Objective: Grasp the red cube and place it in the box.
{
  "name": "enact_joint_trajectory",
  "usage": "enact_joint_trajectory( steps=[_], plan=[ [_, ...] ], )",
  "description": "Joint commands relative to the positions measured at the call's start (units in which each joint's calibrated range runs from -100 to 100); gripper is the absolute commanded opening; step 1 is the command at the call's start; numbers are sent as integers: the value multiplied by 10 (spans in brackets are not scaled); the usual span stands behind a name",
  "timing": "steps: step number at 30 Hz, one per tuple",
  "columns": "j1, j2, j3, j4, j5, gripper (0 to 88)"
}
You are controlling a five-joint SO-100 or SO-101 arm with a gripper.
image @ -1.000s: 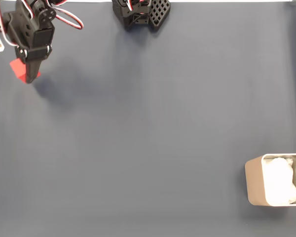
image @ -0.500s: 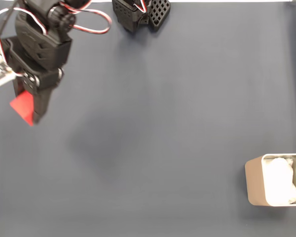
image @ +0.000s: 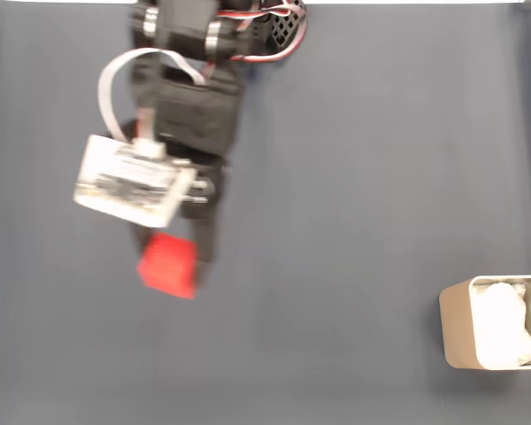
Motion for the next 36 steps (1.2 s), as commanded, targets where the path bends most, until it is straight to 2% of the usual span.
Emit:
enact_joint_trajectory(
  steps=[1, 17, 26, 36],
  plan=[
    [-53, -39, -35, -1, 5, 0],
    [-236, -56, -48, 0, 29, 0],
    [-299, 20, -88, -32, 41, 0],
    [-338, 166, -242, -35, 50, 0]
  ],
)
